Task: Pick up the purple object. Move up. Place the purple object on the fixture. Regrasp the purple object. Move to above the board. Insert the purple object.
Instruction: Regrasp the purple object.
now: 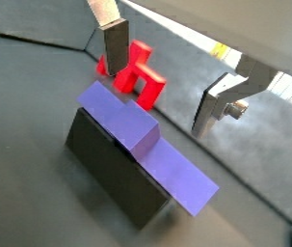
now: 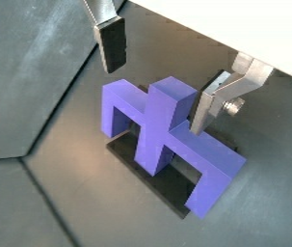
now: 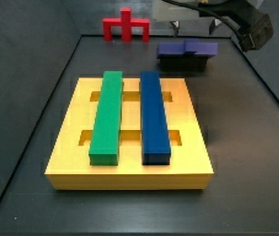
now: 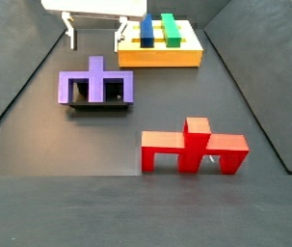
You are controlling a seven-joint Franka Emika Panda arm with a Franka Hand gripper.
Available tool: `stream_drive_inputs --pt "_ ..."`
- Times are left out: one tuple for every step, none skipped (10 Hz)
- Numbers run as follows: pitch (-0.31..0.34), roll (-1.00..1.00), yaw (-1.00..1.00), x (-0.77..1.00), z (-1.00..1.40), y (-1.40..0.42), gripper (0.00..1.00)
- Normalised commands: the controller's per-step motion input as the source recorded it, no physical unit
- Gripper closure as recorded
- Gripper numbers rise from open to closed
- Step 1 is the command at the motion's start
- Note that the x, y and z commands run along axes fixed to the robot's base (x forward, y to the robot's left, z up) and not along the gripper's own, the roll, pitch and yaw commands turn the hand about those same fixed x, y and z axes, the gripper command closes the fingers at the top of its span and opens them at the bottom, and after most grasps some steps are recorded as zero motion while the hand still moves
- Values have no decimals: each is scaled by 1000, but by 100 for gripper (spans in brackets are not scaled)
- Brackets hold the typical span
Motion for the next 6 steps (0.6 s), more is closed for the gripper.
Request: stream_drive_inputs --pt "-43 1000 89 0 0 -143 0" --pt "-23 1000 137 31 0 -166 0" --pt "0 663 60 51 -83 -77 0" --pt "-60 0 0 -66 0 0 0" --pt "0 0 0 0 -114 0 0" --pt "57 63 0 143 -366 -34 0"
